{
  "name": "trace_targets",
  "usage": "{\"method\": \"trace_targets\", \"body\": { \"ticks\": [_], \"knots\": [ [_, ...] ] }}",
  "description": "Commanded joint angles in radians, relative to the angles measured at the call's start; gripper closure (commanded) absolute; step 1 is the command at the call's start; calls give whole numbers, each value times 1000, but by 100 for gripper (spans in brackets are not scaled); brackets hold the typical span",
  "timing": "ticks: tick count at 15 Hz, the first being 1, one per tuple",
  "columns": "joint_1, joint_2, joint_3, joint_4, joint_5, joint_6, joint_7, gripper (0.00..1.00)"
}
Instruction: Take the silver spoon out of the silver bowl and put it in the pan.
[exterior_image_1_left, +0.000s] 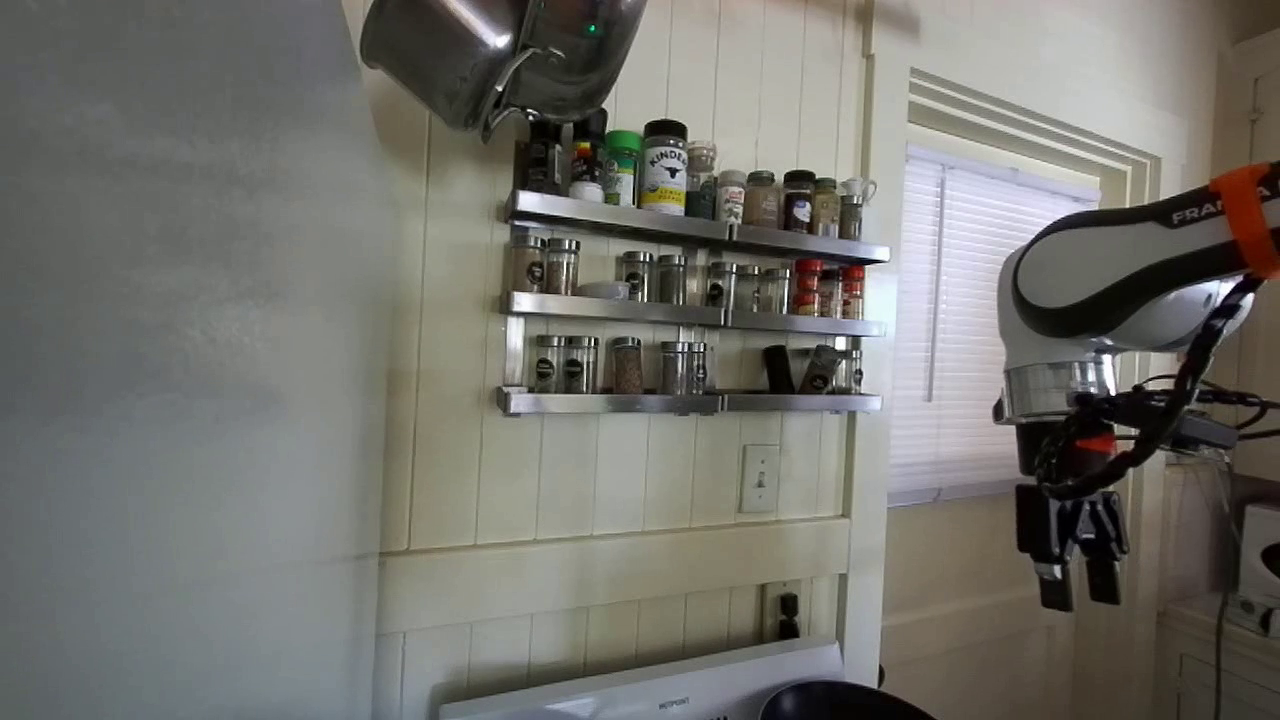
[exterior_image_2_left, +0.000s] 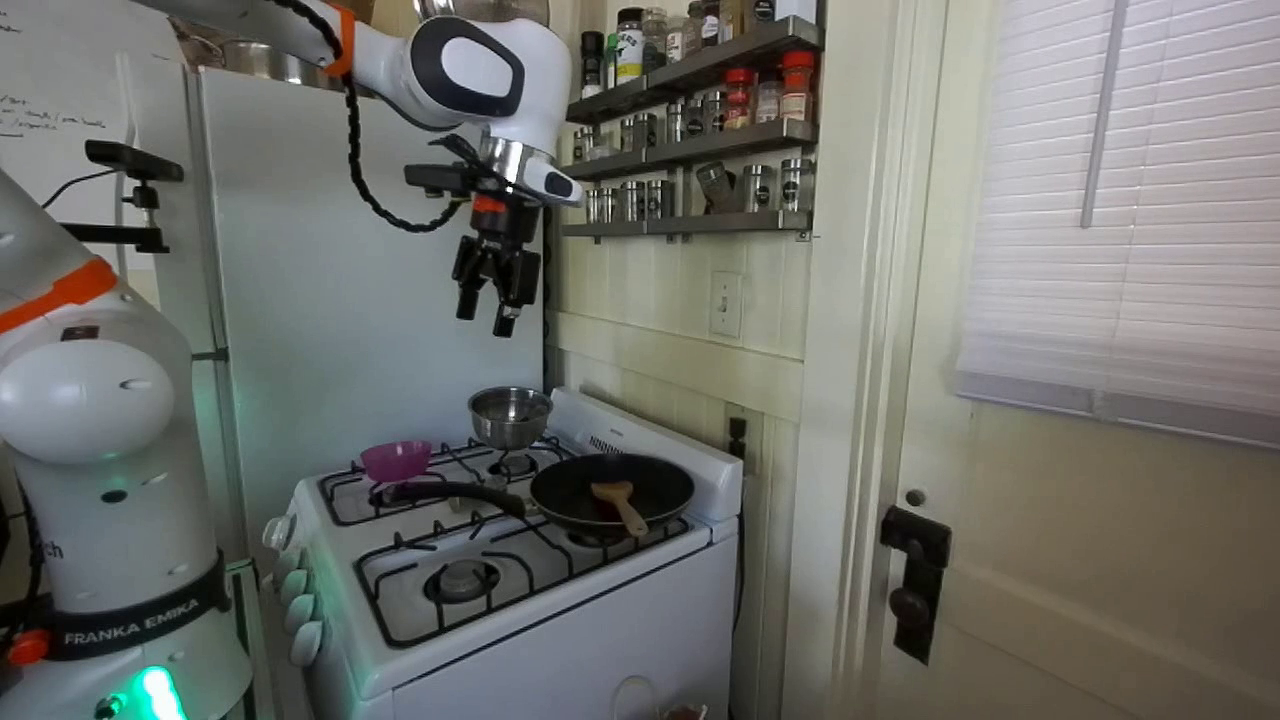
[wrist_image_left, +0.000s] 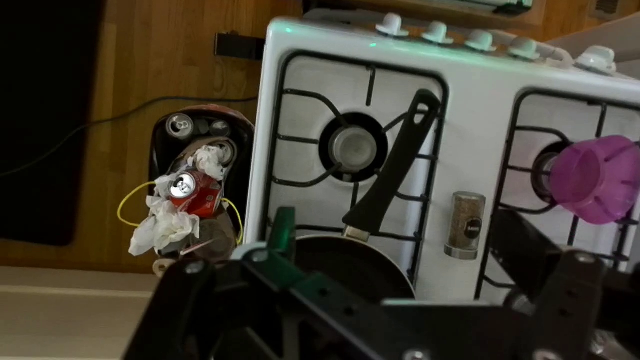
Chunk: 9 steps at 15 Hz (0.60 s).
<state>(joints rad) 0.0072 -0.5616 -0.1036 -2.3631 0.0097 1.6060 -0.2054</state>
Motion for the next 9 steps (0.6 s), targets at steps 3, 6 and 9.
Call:
{"method": "trace_targets", "body": {
  "ticks": [3, 6, 9],
  "knots": [
    [39, 104, 84, -71, 147, 262, 125, 0],
    [66, 206, 140, -83, 183, 435, 171, 0],
    [87, 323, 205, -54, 160, 591, 259, 0]
  ]
}}
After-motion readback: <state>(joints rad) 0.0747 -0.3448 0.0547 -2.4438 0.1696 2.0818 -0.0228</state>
